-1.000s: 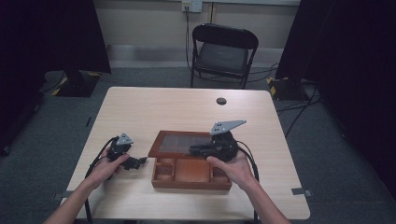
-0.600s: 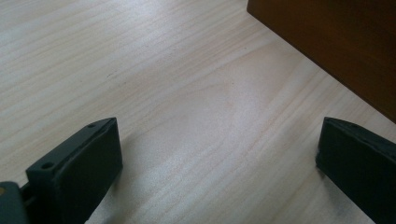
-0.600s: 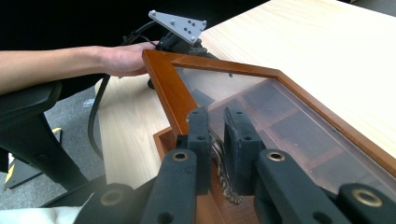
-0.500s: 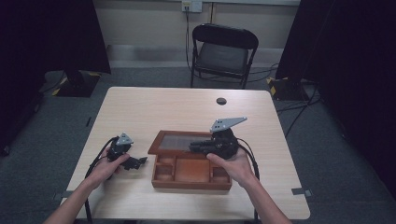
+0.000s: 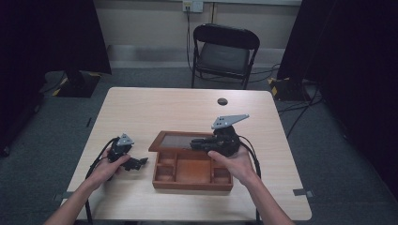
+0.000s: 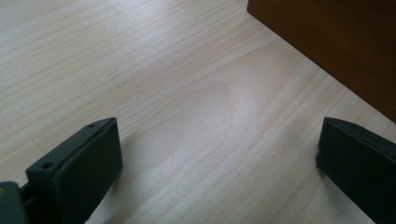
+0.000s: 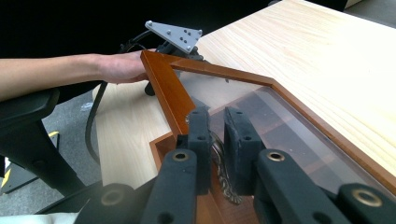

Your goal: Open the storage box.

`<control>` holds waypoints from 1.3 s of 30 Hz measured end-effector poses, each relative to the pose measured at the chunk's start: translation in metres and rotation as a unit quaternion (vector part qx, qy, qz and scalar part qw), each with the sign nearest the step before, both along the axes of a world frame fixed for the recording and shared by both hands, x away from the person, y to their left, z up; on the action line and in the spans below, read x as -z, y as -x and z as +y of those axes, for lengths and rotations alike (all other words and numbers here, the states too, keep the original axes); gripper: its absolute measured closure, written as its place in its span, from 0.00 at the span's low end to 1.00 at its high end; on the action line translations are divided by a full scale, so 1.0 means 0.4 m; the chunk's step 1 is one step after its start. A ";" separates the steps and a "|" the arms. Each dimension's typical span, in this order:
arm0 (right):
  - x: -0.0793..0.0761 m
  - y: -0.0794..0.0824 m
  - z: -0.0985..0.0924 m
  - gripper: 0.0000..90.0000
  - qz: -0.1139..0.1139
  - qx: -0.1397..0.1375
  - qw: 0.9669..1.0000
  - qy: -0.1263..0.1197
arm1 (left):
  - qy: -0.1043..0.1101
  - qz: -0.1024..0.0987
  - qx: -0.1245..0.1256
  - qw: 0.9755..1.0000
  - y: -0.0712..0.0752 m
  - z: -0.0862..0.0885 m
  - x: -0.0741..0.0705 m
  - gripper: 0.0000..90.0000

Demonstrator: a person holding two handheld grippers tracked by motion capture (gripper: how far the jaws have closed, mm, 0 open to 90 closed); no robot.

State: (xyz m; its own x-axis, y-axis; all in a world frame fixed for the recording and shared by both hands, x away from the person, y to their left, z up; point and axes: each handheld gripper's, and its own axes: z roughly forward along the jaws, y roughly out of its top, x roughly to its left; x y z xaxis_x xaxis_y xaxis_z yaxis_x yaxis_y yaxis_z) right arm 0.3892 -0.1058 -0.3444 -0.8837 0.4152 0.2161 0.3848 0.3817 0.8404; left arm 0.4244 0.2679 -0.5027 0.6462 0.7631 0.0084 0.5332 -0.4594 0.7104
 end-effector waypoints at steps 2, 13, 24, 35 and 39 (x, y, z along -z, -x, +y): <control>-0.001 -0.001 0.000 0.91 -0.001 0.001 1.000 0.000 | 0.000 0.001 0.000 1.000 0.000 0.000 0.000 0.00; -0.008 -0.009 0.000 0.91 0.001 0.001 1.000 -0.002 | 0.000 0.001 0.000 1.000 0.000 0.000 0.000 0.00; -0.017 -0.014 0.000 0.91 -0.004 0.004 1.000 -0.002 | 0.000 0.001 0.000 1.000 0.000 0.000 0.000 0.00; -0.020 -0.020 -0.001 0.91 -0.005 0.006 1.000 -0.007 | 0.000 0.001 0.000 1.000 0.000 0.000 0.000 0.00; -0.023 -0.021 -0.001 0.91 -0.005 0.006 1.000 -0.005 | 0.000 0.001 0.000 1.000 0.000 0.000 0.000 0.00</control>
